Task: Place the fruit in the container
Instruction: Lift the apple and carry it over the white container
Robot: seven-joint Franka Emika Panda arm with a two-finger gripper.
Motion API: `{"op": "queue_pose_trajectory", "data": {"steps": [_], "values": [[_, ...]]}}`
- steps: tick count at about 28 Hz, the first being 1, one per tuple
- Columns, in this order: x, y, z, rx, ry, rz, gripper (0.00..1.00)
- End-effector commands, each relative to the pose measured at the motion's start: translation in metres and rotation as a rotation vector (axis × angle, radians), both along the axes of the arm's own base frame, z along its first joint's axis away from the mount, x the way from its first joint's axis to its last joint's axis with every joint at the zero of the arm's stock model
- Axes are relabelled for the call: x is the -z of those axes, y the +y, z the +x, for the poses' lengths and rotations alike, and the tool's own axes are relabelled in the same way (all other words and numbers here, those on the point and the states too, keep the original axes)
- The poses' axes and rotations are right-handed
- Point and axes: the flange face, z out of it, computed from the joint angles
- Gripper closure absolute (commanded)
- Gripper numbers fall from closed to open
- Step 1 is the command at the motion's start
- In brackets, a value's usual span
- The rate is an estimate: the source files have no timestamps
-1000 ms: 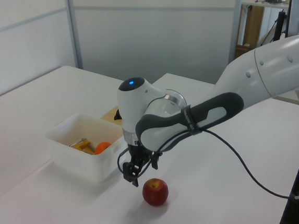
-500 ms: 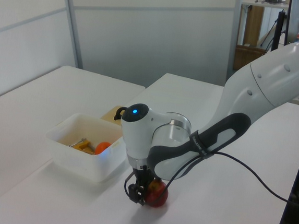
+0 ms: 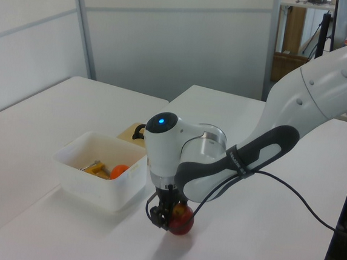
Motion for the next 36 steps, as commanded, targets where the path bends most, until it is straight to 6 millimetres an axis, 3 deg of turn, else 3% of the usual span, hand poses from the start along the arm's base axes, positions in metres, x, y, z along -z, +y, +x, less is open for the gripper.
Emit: {"op": "queue_pose_trajectory", "data": {"steps": [1,8,11,17,26,27,28,29,30,31,36], "values": [[-0.04,-0.019,0.008,0.031,-0.082,0.019,1.0],[-0.127,-0.046,0.055,0.158,-0.249,0.129,1.0],[-0.148,-0.054,0.066,0.205,-0.298,0.158,1.0],[-0.162,-0.065,0.097,0.401,-0.447,0.221,1.0],[-0.146,-0.081,0.14,0.601,-0.609,0.181,1.0],[-0.141,-0.08,0.143,0.609,-0.612,0.175,0.97],[-0.138,-0.079,0.144,0.608,-0.61,0.172,0.83],[-0.137,-0.08,0.144,0.608,-0.61,0.167,0.57],[-0.136,-0.079,0.144,0.609,-0.609,0.167,0.17],[-0.135,-0.079,0.144,0.614,-0.609,0.166,0.0],[-0.135,-0.077,0.144,0.622,-0.611,0.159,0.0]]}}
